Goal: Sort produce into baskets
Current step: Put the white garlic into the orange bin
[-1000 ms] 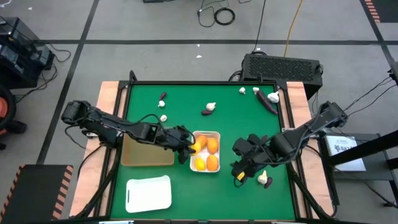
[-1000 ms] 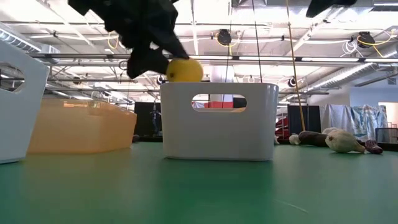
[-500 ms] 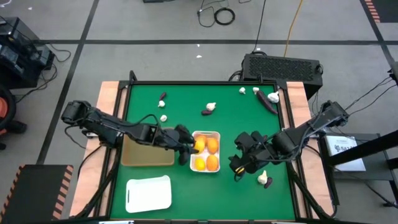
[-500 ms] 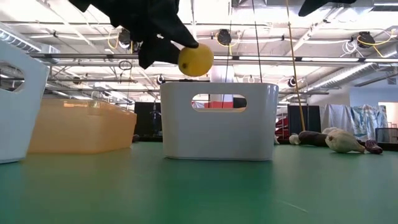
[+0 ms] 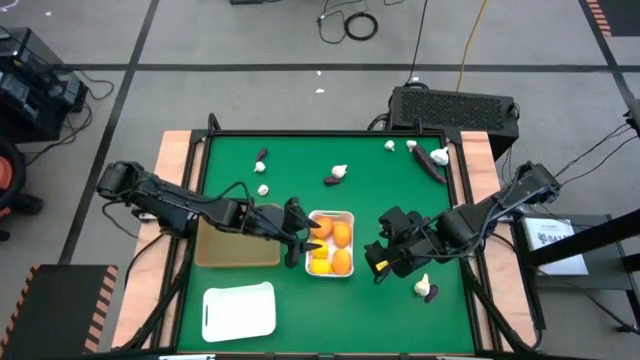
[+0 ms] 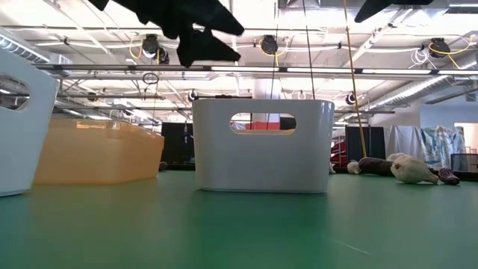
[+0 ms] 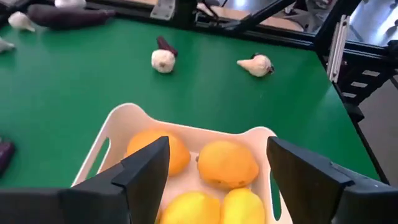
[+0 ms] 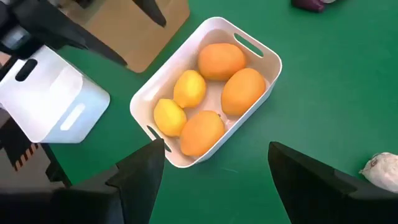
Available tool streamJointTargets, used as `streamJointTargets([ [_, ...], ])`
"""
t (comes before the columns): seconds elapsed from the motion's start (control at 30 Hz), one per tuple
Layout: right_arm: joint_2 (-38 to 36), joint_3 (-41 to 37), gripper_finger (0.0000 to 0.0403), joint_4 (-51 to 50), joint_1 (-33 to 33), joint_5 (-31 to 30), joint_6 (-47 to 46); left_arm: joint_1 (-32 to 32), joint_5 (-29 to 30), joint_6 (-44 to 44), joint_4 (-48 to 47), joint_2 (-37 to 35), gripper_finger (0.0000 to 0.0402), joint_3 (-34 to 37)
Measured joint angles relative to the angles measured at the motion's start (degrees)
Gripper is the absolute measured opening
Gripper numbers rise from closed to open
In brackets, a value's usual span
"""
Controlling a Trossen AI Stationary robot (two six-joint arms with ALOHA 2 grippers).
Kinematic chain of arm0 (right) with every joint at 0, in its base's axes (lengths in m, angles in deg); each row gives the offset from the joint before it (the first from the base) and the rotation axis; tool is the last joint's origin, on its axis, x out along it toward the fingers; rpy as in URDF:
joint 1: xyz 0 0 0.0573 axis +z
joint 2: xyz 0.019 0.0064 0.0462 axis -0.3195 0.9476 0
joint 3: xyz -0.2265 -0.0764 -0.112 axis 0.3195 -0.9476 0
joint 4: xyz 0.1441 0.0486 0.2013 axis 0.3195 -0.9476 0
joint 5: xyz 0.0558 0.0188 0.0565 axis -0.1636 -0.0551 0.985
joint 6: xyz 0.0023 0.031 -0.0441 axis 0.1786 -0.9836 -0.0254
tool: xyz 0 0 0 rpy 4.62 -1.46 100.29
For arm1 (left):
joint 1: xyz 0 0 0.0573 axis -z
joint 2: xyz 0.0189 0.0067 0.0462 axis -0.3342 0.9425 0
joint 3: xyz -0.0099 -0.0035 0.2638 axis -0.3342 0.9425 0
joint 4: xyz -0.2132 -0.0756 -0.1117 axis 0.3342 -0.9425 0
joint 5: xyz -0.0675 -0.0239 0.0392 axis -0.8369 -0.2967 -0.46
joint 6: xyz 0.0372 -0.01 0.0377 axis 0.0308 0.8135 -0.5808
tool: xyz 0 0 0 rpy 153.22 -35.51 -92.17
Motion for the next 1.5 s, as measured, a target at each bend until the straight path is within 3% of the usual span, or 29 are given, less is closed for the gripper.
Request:
streamJointTargets([
  [0.27,0.0,0.0,0.0276,-4.5,-0.7,0.1,-6.1,-4.9,-1.8,8.7,-3.3,-9.6,0.0275,0.0],
  [0.43,0.0,-0.9,0.0276,-19.1,-3.9,2.4,-16.8,-7.1,-1.2,11.0,-8.4,-16.3,0.0276,0.0],
  [0.57,-0.1,-4.1,0.0276,-26.0,-9.2,4.5,-16.3,-7.0,-1.2,11.0,-10.0,-18.7,0.0276,0.0],
  [0.83,0.1,-18.8,0.0276,-9.7,-18.7,14.9,-3.7,-4.9,-1.0,15.4,-17.5,-18.7,0.0276,0.0],
  [1.07,0.1,-27.4,0.0276,-3.9,-21.2,15.5,-3.3,-2.6,-0.9,20.0,-24.4,-18.7,0.0276,0.0],
  [1.5,0.0,-37.1,0.0272,7.3,-22.6,18.6,-5.4,0.7,3.1,22.9,-25.4,-18.7,0.0276,0.0],
])
